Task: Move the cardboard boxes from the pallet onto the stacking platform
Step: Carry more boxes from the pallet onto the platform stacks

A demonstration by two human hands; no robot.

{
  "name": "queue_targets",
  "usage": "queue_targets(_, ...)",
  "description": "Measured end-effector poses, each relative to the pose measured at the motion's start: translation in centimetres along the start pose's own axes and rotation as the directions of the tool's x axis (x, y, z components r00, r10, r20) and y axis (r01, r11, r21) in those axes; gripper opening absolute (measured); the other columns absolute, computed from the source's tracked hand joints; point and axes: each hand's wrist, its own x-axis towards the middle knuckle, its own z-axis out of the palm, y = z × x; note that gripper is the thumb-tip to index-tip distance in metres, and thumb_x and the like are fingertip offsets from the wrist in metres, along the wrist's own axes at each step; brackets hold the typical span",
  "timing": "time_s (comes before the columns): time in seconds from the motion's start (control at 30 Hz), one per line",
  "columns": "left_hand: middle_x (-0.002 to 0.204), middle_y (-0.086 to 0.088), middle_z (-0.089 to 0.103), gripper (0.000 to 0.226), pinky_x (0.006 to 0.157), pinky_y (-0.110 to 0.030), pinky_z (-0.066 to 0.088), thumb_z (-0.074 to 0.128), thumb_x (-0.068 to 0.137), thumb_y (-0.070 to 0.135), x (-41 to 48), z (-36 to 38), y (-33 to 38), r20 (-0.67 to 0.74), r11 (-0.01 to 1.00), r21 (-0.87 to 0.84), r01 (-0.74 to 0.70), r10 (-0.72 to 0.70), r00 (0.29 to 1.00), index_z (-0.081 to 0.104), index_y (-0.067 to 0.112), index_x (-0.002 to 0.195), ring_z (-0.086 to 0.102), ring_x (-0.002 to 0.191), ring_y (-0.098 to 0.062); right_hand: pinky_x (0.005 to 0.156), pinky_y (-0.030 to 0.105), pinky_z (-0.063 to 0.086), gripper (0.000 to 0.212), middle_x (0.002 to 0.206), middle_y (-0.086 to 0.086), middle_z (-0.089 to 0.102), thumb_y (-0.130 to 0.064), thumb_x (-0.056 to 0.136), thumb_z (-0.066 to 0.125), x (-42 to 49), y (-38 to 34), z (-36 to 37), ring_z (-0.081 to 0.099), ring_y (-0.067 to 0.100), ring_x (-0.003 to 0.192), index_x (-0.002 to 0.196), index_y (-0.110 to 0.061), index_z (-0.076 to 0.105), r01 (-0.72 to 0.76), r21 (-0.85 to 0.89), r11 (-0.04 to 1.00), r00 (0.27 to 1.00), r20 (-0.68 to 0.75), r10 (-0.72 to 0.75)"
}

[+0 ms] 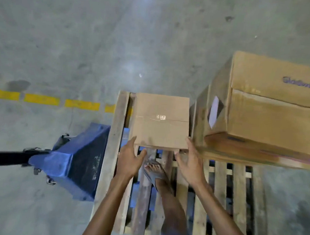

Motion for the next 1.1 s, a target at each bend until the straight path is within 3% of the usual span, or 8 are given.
queue_targets(0.13,0.117,-0.003,0.070,0.056,0.093,-0.047,0.053,0.064,0.085,0.055,12.7,3.4,-4.0,0.009,0.998,-0.012,0.064,-0.064,0.998,0.058,0.022,0.130,0.066,0.109,-0.024,0.124,0.039,0.020,0.074,0.166,0.013,0.024,-0.026,0.098,0.063,11.5,3.5,4.3,0.021,0.026,0.154,0.159,-0.006,0.025,0.002,-0.069,0.998,0.999,-0.040,-0.005)
queue_targets(0.23,0.142,-0.005,0.059,0.092,0.109,-0.049,0.045,0.056,0.080,0.082,18.4,5.7,-6.5,-0.004,0.984,-0.050,0.173,-0.173,0.985,0.042,0.021,0.148,0.056,0.130,-0.026,0.126,0.036,0.013,0.086,0.170,0.008,0.013,-0.041,0.097,0.063,16.9,5.8,6.3,0.012,0.020,0.155,0.162,-0.014,0.014,-0.064,-0.049,0.997,0.994,-0.089,0.060)
queue_targets(0.4,0.132,0.012,0.061,0.071,0.101,-0.027,0.045,0.065,0.088,0.063,22.3,8.5,-7.5,0.048,0.927,-0.227,0.298,-0.295,0.954,0.044,0.030,0.147,0.059,0.115,-0.006,0.119,0.034,0.031,0.099,0.160,0.003,0.040,-0.064,0.083,0.069,21.0,8.8,8.1,0.041,0.019,0.142,0.160,-0.023,0.022,-0.295,0.197,0.935,0.938,-0.128,0.322)
queue_targets(0.47,0.121,0.013,0.064,0.056,0.095,-0.027,0.048,0.065,0.088,0.062,22.5,9.1,-7.7,0.013,0.914,-0.264,0.307,-0.315,0.949,0.053,0.034,0.135,0.061,0.104,-0.002,0.110,0.033,0.043,0.086,0.143,-0.004,0.058,-0.066,0.080,0.070,21.3,9.5,8.6,0.055,0.010,0.124,0.150,-0.023,0.042,-0.312,0.246,0.918,0.928,-0.128,0.350)
queue_targets(0.57,0.132,0.009,0.064,0.073,0.107,-0.039,0.048,0.065,0.080,0.074,21.5,8.6,-7.7,-0.027,0.887,-0.335,0.319,-0.347,0.937,0.053,0.035,0.140,0.061,0.119,-0.015,0.102,0.035,0.052,0.076,0.126,-0.012,0.067,-0.068,0.078,0.072,20.3,9.2,8.7,0.064,0.005,0.113,0.139,-0.026,0.055,-0.263,0.274,0.925,0.941,-0.136,0.309)
queue_targets(0.73,0.140,0.006,0.062,0.087,0.113,-0.044,0.044,0.065,0.071,0.083,15.6,5.0,-8.0,-0.097,0.878,-0.382,0.290,-0.350,0.932,0.052,0.037,0.144,0.058,0.129,-0.017,0.116,0.035,0.039,0.106,0.154,0.000,0.049,-0.078,0.072,0.068,14.3,6.2,7.8,0.047,0.016,0.140,0.155,-0.019,0.037,-0.204,0.295,0.933,0.960,-0.125,0.249)
queue_targets(0.93,0.129,0.005,0.068,0.065,0.109,-0.046,0.047,0.066,0.083,0.069,-0.4,-1.0,-7.0,-0.197,0.916,-0.356,0.185,-0.267,0.943,0.059,0.035,0.138,0.062,0.120,-0.020,0.108,0.039,0.047,0.095,0.138,-0.007,0.063,-0.082,0.071,0.066,-1.4,2.3,4.9,0.058,0.011,0.128,0.145,-0.026,0.050,-0.122,0.359,0.925,0.972,-0.148,0.185)
queue_targets(1.1,0.131,0.005,0.068,0.070,0.110,-0.048,0.044,0.061,0.079,0.075,-17.7,-3.7,-5.5,-0.203,0.942,-0.329,0.067,-0.139,0.969,0.057,0.037,0.138,0.060,0.124,-0.023,0.088,0.027,0.048,0.065,0.116,-0.008,0.069,-0.061,0.081,0.073,-19.7,0.8,-0.2,0.065,0.018,0.112,0.130,-0.020,0.060,-0.035,0.321,0.946,0.943,-0.304,0.138)
